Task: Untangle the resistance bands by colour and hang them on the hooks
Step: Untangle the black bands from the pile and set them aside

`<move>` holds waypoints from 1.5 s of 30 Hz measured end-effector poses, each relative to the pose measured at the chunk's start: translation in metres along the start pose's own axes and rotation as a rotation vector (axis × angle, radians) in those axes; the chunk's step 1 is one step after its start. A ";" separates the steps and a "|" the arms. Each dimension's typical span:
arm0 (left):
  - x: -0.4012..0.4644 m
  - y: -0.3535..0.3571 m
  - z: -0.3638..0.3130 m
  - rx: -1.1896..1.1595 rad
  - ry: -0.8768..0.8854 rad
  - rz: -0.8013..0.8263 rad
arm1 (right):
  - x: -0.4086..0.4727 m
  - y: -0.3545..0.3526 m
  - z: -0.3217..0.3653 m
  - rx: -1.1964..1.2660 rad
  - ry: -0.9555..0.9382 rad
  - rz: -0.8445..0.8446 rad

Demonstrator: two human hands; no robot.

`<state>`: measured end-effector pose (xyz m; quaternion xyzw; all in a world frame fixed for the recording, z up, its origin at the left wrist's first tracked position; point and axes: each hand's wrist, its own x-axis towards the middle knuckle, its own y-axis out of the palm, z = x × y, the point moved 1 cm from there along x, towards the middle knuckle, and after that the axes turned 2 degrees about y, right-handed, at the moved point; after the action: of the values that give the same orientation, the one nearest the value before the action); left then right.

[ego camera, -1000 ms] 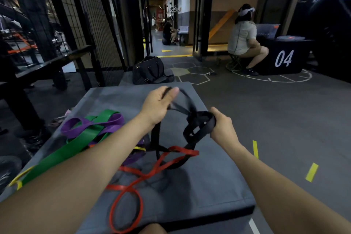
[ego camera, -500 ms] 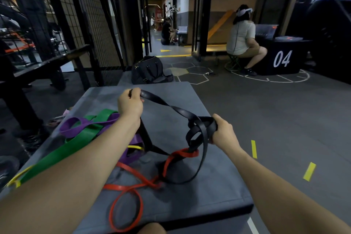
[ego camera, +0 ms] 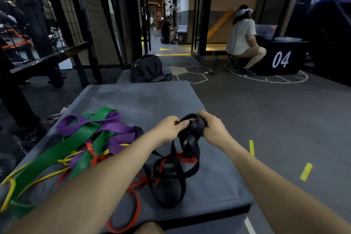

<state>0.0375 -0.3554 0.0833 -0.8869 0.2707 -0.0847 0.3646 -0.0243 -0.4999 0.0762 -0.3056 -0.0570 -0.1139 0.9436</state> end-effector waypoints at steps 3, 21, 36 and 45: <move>0.005 0.001 -0.002 0.130 0.030 -0.054 | 0.000 -0.008 -0.002 0.160 0.089 0.176; 0.013 -0.023 -0.013 0.429 -0.061 0.011 | 0.027 -0.016 0.025 -0.106 0.305 -0.063; 0.024 -0.056 -0.004 0.429 -0.148 -0.214 | 0.018 -0.034 0.011 -0.083 0.487 -0.044; -0.004 0.017 0.016 0.371 -0.007 0.097 | 0.023 -0.031 0.018 0.376 0.493 -0.145</move>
<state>0.0327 -0.3540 0.0605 -0.7906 0.2914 -0.1125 0.5266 -0.0110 -0.5178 0.1126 -0.0840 0.1315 -0.2390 0.9584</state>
